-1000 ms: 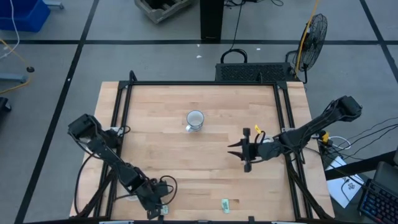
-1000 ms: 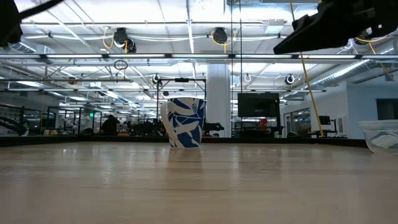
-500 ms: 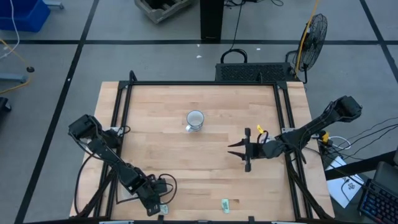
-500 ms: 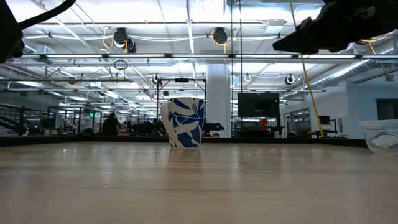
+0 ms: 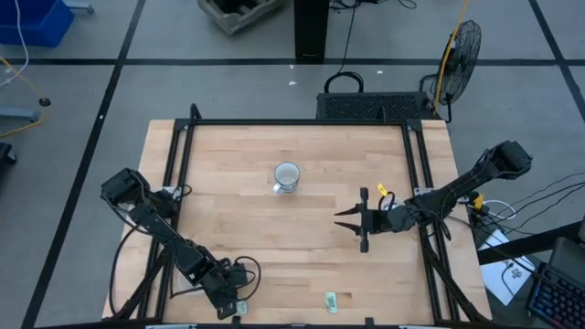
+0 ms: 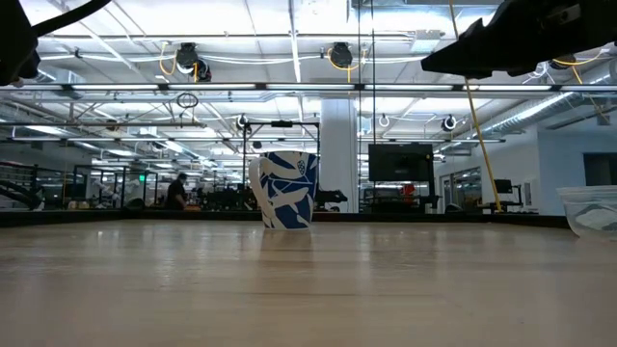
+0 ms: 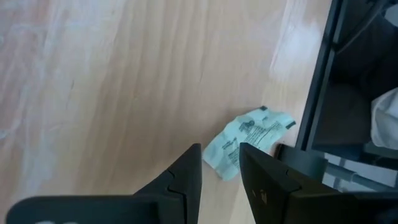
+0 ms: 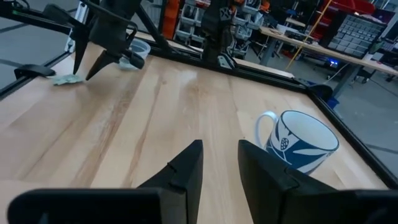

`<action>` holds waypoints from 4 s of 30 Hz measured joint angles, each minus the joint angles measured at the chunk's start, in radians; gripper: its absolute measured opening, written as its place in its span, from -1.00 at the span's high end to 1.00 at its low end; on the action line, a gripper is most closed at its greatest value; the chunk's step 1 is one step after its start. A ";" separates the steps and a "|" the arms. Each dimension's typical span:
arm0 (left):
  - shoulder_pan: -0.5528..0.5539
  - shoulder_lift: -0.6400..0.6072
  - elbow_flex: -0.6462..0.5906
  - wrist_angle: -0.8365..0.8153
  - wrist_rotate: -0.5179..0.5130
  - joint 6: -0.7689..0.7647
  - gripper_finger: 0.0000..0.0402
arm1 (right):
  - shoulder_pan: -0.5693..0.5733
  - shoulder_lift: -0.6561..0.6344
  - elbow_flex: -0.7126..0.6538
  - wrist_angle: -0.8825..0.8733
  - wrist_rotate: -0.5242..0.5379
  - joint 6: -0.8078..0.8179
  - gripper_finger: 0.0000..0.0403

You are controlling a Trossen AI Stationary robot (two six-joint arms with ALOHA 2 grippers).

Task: Pick and place Stevia / Truvia into bins
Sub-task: Put the green stevia packet into the left transparent container, then put the green stevia packet into the right transparent container

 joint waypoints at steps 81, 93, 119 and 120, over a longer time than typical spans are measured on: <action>-0.038 -0.442 -0.001 -0.523 -0.002 0.016 0.99 | -0.002 0.000 0.000 -0.030 0.000 0.018 0.54; -0.145 -0.487 -0.001 -0.739 0.251 -0.240 1.00 | -0.003 0.000 0.000 -0.031 0.000 0.008 0.54; -0.145 -0.488 -0.001 -0.709 -0.017 -0.407 0.76 | -0.003 0.000 0.000 -0.046 -0.135 0.027 0.40; -0.145 -0.488 -0.001 -0.709 -0.017 -0.418 0.73 | -0.003 0.000 0.000 -0.046 -0.135 0.033 0.39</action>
